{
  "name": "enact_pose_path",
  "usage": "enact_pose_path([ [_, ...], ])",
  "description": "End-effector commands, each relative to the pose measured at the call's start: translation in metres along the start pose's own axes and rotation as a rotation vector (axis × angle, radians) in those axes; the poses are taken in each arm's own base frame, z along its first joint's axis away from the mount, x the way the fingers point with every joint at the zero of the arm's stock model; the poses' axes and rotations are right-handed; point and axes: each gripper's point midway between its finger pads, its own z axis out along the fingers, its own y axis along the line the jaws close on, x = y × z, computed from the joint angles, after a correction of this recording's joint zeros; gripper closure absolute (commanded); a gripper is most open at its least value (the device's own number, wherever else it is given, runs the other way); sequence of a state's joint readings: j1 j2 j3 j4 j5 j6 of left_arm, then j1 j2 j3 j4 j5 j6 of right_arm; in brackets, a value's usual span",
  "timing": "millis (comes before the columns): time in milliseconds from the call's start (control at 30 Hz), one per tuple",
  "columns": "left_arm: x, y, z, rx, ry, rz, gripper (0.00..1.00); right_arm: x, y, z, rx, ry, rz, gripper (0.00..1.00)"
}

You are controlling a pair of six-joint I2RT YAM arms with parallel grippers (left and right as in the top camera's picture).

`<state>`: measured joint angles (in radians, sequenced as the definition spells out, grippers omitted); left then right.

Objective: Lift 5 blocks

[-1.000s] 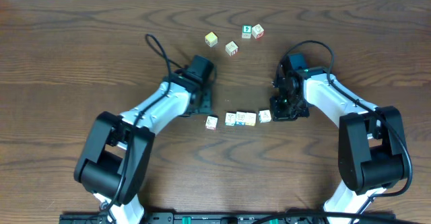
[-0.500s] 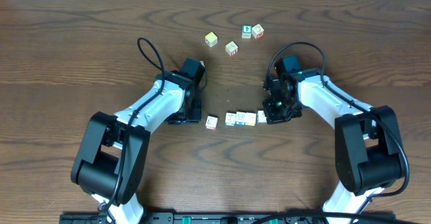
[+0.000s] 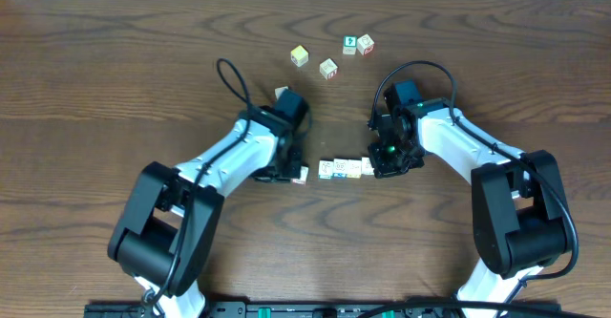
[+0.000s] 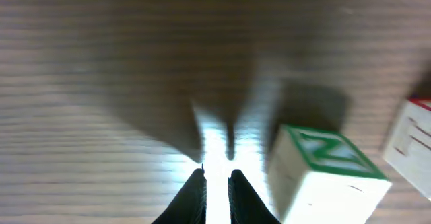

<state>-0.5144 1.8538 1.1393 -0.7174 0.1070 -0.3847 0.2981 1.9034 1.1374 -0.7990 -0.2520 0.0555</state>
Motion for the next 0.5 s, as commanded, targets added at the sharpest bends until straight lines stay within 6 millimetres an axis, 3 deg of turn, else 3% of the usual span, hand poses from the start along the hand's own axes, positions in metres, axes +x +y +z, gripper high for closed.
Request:
enact_pose_path([
  [0,0.008,-0.009,-0.003,0.012,-0.001,0.036,0.86,0.013,0.002,0.014,0.003,0.055,-0.011,0.99],
  [467,-0.001,-0.018,-0.004,0.041,-0.045,0.011,0.86,0.014,0.002,0.014,0.004,0.061,-0.009,0.99],
])
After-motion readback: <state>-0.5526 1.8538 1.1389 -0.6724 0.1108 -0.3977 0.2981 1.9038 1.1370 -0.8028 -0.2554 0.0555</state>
